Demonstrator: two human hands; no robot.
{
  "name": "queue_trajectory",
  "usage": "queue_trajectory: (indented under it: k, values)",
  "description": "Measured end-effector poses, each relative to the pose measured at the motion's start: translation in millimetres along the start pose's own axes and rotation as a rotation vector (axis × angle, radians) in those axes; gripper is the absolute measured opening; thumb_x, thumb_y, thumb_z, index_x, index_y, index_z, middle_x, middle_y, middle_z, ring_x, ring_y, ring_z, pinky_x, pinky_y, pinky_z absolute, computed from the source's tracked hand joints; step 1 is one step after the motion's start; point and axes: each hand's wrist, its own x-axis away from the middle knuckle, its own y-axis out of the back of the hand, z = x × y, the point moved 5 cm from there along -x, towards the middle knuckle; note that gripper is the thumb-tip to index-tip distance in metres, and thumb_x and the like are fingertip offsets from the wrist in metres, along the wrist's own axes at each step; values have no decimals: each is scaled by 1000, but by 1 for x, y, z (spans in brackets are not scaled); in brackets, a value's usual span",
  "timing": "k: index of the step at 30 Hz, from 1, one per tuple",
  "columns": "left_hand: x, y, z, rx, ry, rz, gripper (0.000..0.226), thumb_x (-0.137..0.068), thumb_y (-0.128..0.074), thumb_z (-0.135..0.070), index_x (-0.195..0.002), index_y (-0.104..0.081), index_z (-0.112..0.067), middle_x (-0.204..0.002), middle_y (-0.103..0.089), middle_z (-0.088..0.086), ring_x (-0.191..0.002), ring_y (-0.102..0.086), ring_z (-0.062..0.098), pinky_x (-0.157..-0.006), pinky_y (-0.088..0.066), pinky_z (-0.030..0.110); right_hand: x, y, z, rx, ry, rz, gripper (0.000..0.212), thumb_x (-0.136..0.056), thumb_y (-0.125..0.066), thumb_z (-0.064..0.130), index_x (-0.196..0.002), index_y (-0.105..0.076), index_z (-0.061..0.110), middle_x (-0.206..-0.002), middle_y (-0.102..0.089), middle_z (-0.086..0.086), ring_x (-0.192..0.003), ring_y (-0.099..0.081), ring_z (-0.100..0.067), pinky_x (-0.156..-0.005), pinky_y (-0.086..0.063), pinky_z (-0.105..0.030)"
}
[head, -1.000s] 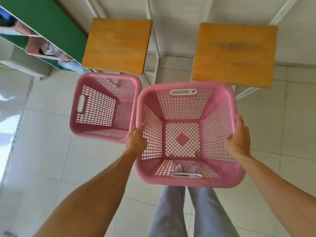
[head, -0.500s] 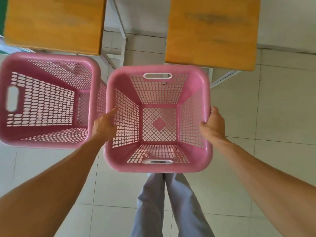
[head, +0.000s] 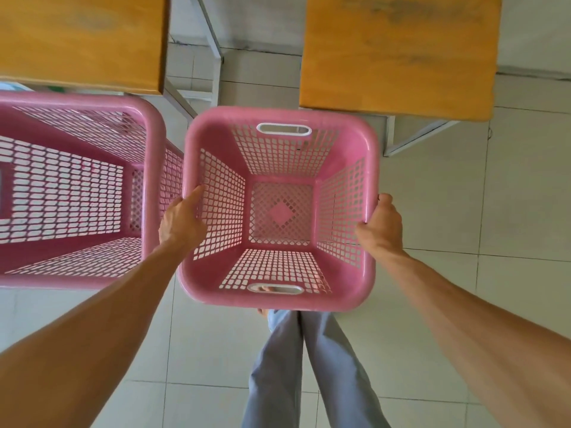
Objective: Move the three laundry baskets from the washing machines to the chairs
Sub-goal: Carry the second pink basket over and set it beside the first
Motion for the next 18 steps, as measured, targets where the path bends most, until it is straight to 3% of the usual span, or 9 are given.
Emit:
queue_trajectory:
  k: [6,12,14,18]
  values:
    - [-10,10,5,-59,27,-48,88,-77,-54,7,-145,-35,-46,-107,-58,9,-83,-59,30,-58,-55,39,4,-14,12,27,39,-3,50,-79,-72,4,-120,-45,8,-110,-61,-12,-90,-66,-33,-72,-59,-42]
    - [5,13,2,-67,33,-56,90,-76,-59,10,-148,-32,-35,-128,-47,14,-100,-60,38,-74,-58,55,6,-24,21,110,59,31,49,-86,-70,6,-123,-38,7,-112,-66,-17,-89,-70,-38,-65,-56,-37]
    - [13,11,0,-86,2,-78,91,-73,-58,13,-148,-32,-32,-138,-39,12,-112,-54,36,-74,-58,55,6,-23,24,156,59,60,51,-88,-69,6,-127,-36,6,-115,-65,-17,-91,-69,-39,-68,-57,-41]
    - [40,9,-6,-59,-59,-54,88,-75,-53,15,-149,-33,-28,-159,-25,7,-143,-30,32,-93,-52,58,17,-16,30,193,62,145,68,-86,-72,7,-139,-30,2,-127,-55,-15,-100,-67,-35,-72,-58,-41]
